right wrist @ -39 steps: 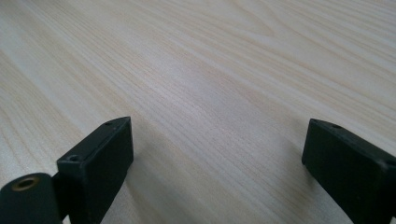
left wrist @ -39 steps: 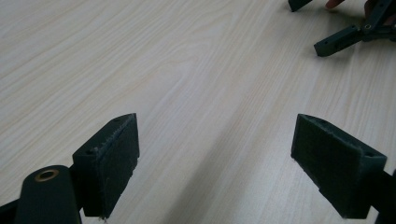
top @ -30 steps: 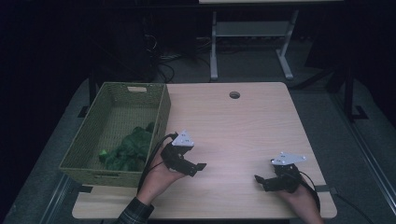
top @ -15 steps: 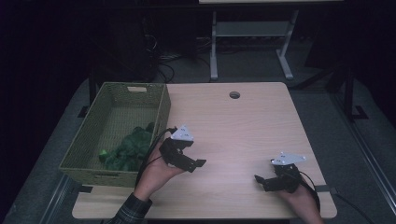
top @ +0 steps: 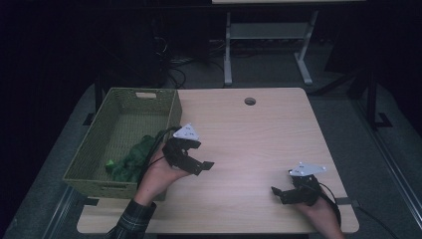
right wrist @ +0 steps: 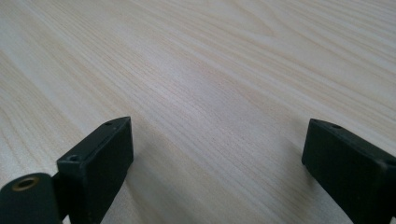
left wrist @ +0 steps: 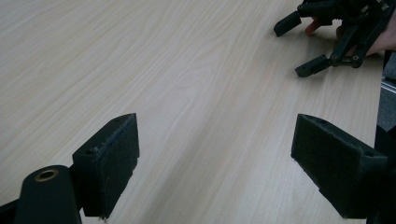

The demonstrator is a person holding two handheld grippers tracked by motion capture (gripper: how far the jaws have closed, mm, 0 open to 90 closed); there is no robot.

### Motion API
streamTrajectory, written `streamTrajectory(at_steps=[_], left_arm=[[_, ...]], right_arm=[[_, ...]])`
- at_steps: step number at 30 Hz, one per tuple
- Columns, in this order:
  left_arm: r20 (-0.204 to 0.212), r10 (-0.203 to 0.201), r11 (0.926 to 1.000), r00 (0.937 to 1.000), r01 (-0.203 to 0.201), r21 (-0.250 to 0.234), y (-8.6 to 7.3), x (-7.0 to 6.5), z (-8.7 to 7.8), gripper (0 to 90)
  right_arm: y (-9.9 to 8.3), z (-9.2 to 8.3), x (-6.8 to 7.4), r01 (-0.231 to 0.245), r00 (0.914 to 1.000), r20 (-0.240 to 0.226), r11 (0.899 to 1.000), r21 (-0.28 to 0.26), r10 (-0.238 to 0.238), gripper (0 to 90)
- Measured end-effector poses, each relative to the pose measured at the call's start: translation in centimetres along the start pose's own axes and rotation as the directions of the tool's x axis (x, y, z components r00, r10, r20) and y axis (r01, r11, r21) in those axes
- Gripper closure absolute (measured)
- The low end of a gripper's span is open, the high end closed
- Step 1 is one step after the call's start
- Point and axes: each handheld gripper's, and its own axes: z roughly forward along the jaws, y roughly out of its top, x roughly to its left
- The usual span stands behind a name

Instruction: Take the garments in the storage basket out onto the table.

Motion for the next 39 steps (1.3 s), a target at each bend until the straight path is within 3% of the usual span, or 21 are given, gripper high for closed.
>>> streamTrajectory(at_steps=[3,16,26,32,39], left_arm=[[0.0,0.009,0.9999,1.0,-0.009,0.01,0.1,0.5,-0.5,14.6],[-0.006,-0.02,0.9995,0.9998,0.02,0.025,-0.5,2.4,-2.4,14.8],[-0.058,-0.032,0.9995,0.9978,0.033,0.005,-1.3,3.4,-5.1,14.9],[-0.081,-0.062,0.998,0.9947,0.062,-0.004,-2.1,4.3,-6.4,18.8],[-0.132,-0.116,0.9933,0.9845,0.115,-0.017,-3.6,5.8,-8.5,21.1]], right_arm=[[0.0,0.0,0.0,0.0,1.0,0.0,1.0,0.001,0.0,8.4],[0.0,0.0,0.0,0.0,1.0,0.0,1.0,0.001,0.0,8.4],[0.0,0.0,0.0,0.0,1.0,0.0,1.0,0.001,0.0,8.5],[0.0,0.0,0.0,0.005,1.0,0.0,1.0,-0.001,-0.005,8.4],[0.0,0.0,0.0,0.004,1.0,0.0,1.0,-0.001,-0.004,8.4]])
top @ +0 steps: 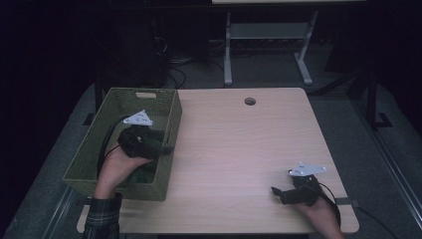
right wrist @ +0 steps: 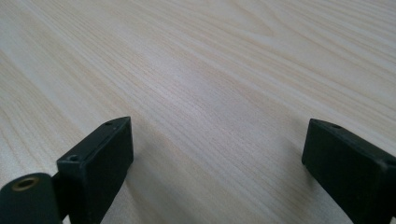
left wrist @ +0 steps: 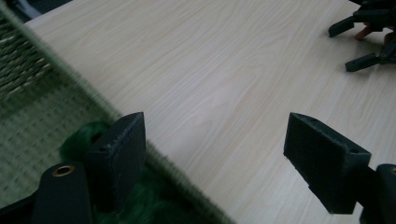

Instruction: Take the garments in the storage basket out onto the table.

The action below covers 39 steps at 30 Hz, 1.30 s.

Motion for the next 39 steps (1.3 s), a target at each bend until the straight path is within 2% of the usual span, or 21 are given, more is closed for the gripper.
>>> streamTrajectory(at_steps=[3,10,12,14,18,25,27,31,32,39], left_arm=[[-0.01,-0.013,0.9999,0.9999,0.013,-0.009,-0.3,0.4,-0.4,22.2],[-0.077,-0.034,0.9992,0.9964,0.036,0.018,-1.7,2.0,-1.9,25.9],[-0.085,-0.035,0.9991,0.9958,0.037,0.02,-1.8,2.3,-2.0,27.9],[-0.097,-0.053,0.998,0.9939,0.056,0.028,-2.5,2.9,-2.3,29.5],[-0.112,-0.059,0.9971,0.992,0.064,0.041,-3.1,3.6,-2.5,31.5],[-0.154,-0.081,0.9927,0.9848,0.094,0.076,-4.5,5.3,-2.5,34.1],[-0.166,-0.072,0.9918,0.9834,0.088,0.092,-4.7,5.5,-2.5,35.3],[-0.162,-0.076,0.9908,0.9839,0.092,0.099,-5.1,5.9,-2.4,37.3],[-0.166,-0.071,0.989,0.9836,0.091,0.117,-5.2,6.1,-2.3,38.2],[-0.17,-0.085,0.9834,0.9818,0.11,0.145,-5.9,6.9,-1.7,39.3]], right_arm=[[0.0,0.0,0.0,0.001,1.0,0.0,1.0,0.0,-0.001,8.5],[0.0,0.0,0.0,0.001,1.0,0.0,1.0,0.0,-0.001,8.4],[0.0,0.0,0.0,0.001,1.0,0.0,1.0,0.0,-0.001,8.4],[0.0,0.0,0.0,0.001,1.0,0.0,1.0,0.0,-0.001,8.5],[0.0,0.0,0.0,0.0,1.0,0.0,1.0,0.0,0.0,8.4],[0.0,0.0,0.0,0.001,1.0,0.0,1.0,0.001,-0.001,8.4],[0.0,0.0,0.0,0.001,1.0,0.0,1.0,0.001,-0.001,8.4],[0.0,0.0,0.0,0.0,1.0,0.0,1.0,0.001,0.0,8.5],[0.0,0.0,0.0,0.001,1.0,0.0,1.0,0.001,-0.001,8.5],[0.0,0.0,0.0,0.0,1.0,0.0,1.0,0.001,0.0,8.5]])
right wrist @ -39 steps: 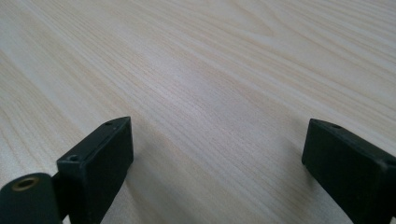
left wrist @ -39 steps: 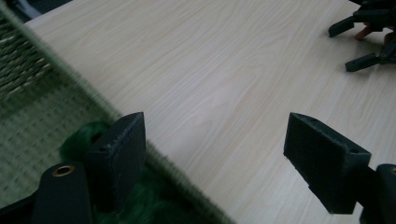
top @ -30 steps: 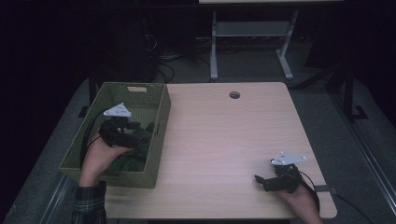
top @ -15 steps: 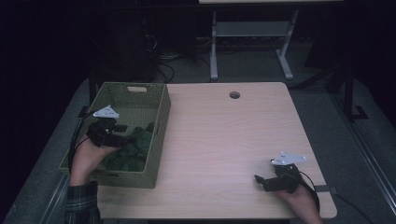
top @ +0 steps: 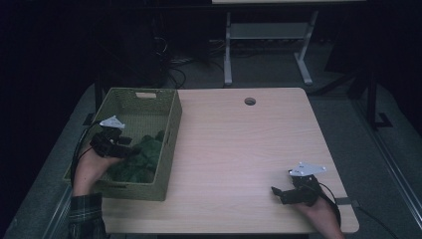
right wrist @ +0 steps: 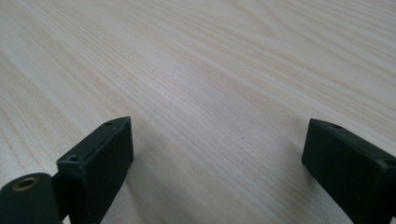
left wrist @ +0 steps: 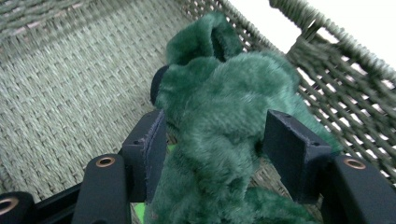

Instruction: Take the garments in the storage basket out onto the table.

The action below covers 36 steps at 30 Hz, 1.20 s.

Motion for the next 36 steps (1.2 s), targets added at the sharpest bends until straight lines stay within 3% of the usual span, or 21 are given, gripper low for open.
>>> streamTrajectory(at_steps=[15,20,21,25,30,36], left_arm=[[0.022,-0.01,0.9979,0.9997,0.008,0.065,-0.7,0.7,1.4,47.4],[0.055,-0.036,0.9957,0.9979,0.031,0.088,-0.9,1.0,1.7,58.4],[0.066,-0.038,0.9952,0.9971,0.031,0.093,-0.9,1.0,1.6,67.5],[0.081,-0.046,0.9949,0.9956,0.038,0.093,-0.8,1.0,1.5,81.3],[0.092,-0.085,0.9951,0.9921,0.079,0.059,-0.6,1.0,0.3,83.1],[0.101,-0.1,0.9948,0.9899,0.097,0.031,-0.2,1.2,-1.2,83.7]], right_arm=[[0.0,0.0,0.0,0.0,1.0,0.0,1.0,0.0,0.0,8.4],[0.0,0.0,0.0,0.0,1.0,0.0,1.0,0.0,0.0,8.5],[0.0,0.0,0.0,0.0,1.0,0.0,1.0,0.0,0.0,8.4],[0.0,0.0,0.0,-0.001,1.0,0.0,1.0,0.0,0.001,8.4],[0.0,0.0,0.0,0.0,1.0,0.0,1.0,0.0,0.0,8.4],[0.0,0.0,0.0,0.0,1.0,0.0,1.0,0.0,0.0,8.5]])
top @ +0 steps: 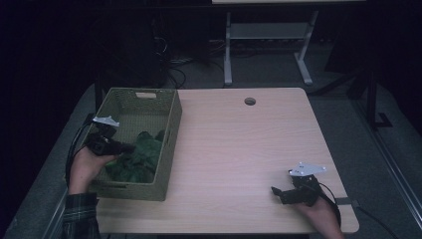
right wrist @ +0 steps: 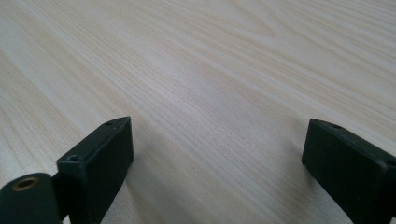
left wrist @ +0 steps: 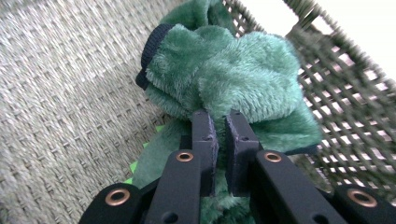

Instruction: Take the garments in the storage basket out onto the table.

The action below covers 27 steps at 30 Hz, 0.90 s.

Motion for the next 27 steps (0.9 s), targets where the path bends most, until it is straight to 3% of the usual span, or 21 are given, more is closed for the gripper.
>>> streamTrajectory(at_steps=[9,27], left_arm=[[0.004,-0.011,0.9983,0.9999,0.012,-0.057,1.3,-0.4,-2.3,84.6],[0.015,0.021,0.9865,0.9997,-0.018,-0.163,4.9,-2.5,-6.6,85.8]], right_arm=[[0.0,0.0,0.0,0.0,1.0,0.0,1.0,0.0,0.0,8.4],[0.0,0.0,0.0,-0.001,1.0,0.0,1.0,-0.001,0.001,8.5]])
